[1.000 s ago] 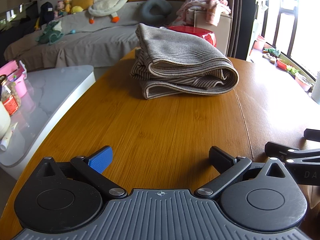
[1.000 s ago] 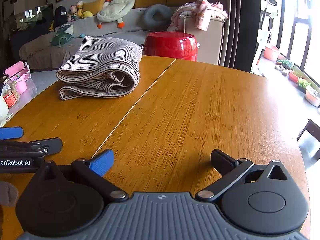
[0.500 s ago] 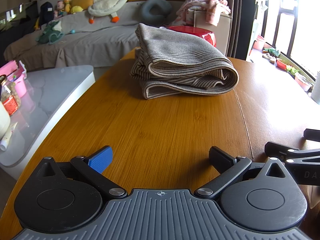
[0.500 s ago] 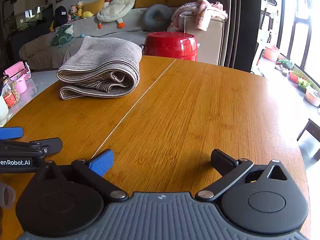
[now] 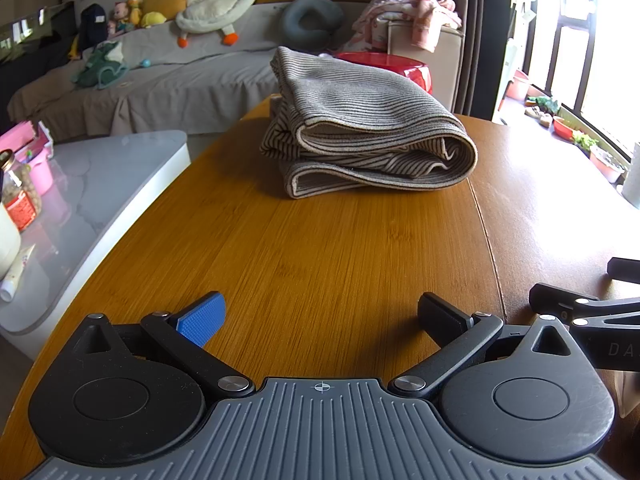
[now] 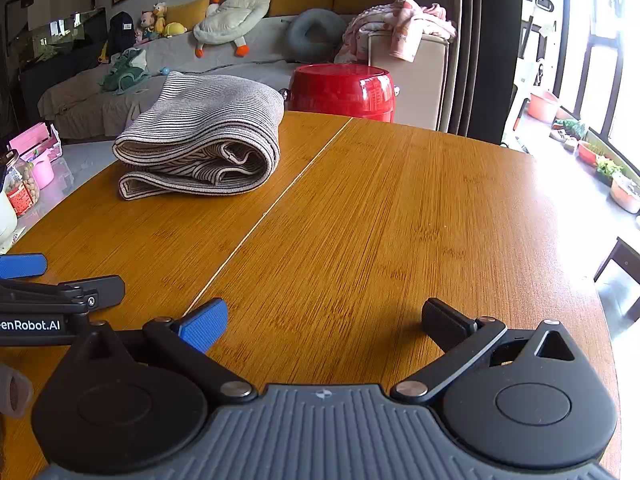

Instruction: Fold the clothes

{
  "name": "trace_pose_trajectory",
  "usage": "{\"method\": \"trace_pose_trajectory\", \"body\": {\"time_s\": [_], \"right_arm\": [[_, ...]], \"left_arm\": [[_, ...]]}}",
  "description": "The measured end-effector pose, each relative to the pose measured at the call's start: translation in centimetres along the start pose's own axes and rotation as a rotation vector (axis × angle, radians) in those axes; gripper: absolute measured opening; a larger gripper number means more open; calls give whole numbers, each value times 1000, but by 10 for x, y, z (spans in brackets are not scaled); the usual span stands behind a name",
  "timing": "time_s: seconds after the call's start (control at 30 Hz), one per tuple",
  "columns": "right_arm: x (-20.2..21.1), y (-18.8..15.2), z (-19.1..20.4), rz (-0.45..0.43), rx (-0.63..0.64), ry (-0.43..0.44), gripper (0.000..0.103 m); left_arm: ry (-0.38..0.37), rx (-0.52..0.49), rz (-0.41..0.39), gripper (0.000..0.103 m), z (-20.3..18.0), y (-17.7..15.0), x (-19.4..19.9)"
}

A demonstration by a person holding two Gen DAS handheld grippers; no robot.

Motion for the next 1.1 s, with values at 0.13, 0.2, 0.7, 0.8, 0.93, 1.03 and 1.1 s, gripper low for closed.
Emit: {"method": "trace_pose_trajectory", "body": {"time_s": [0.13, 0.2, 0.7, 0.8, 0.93, 1.03, 1.1], "right_arm": [[0, 0, 0, 0, 0, 0, 103], [0, 0, 0, 0, 0, 0, 103], [0, 0, 0, 0, 0, 0, 103], [0, 0, 1, 0, 0, 0, 103], [0, -1, 1, 0, 0, 0, 103], [0, -1, 1, 0, -1, 0, 103], [0, -1, 1, 0, -1, 0, 103]], "left_arm": [[-4, -2, 5, 103, 0, 0, 0], [-7, -4, 7, 103, 0, 0, 0], [-4, -5, 3, 103, -1, 0, 0], [-4, -5, 3, 103, -1, 0, -1], [-4, -5, 3, 103, -1, 0, -1], [-4, -5, 2, 103, -1, 0, -1], [-4, -5, 2, 103, -1, 0, -1]]}}
Point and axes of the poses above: each gripper's, at about its wrist camera, not at the fingertips, and x roughly against the way its jaws point, z to its left, y to its top, the point moved 10 cm from there along -x, roughly the way its jaws point, and after that the axes turned 6 degrees about -x, right-handed, at the moved point
